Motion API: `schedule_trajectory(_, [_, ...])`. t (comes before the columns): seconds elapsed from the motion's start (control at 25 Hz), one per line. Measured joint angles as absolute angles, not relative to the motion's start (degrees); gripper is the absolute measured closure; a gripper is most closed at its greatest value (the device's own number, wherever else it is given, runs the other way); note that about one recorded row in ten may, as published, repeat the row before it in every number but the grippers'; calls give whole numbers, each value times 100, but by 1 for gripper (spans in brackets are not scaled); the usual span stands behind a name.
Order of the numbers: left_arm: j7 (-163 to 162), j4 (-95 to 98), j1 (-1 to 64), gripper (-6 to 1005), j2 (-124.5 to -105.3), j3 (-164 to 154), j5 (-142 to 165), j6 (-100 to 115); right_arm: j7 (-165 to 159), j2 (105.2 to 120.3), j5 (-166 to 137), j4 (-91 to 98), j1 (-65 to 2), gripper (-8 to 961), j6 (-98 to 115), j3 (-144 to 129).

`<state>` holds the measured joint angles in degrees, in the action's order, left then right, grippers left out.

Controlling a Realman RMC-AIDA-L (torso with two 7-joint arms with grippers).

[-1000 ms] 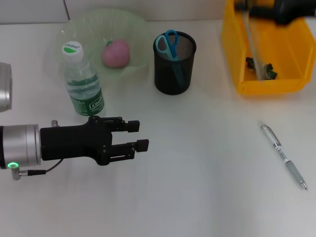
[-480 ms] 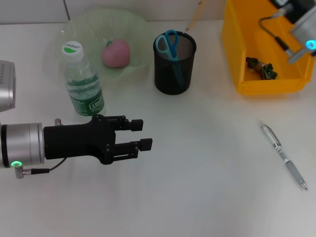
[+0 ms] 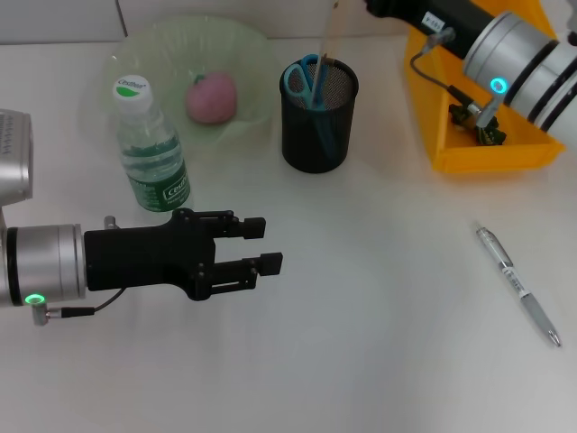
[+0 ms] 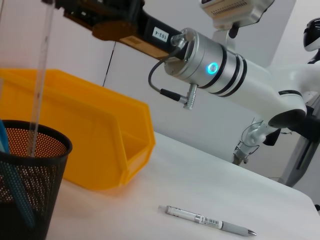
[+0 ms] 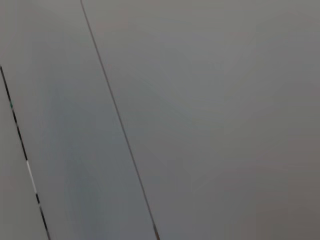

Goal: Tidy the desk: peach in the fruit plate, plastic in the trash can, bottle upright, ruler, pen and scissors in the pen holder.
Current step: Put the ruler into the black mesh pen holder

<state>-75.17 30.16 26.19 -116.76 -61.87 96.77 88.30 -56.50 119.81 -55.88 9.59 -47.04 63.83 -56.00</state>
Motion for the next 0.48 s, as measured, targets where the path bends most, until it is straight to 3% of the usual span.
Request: schedule_trajectory(0.48, [-7506, 3032, 2595, 419, -11689, -6188, 9677, 8824, -6292, 11941, -5578, 1397, -4646, 486, 6162, -6331])
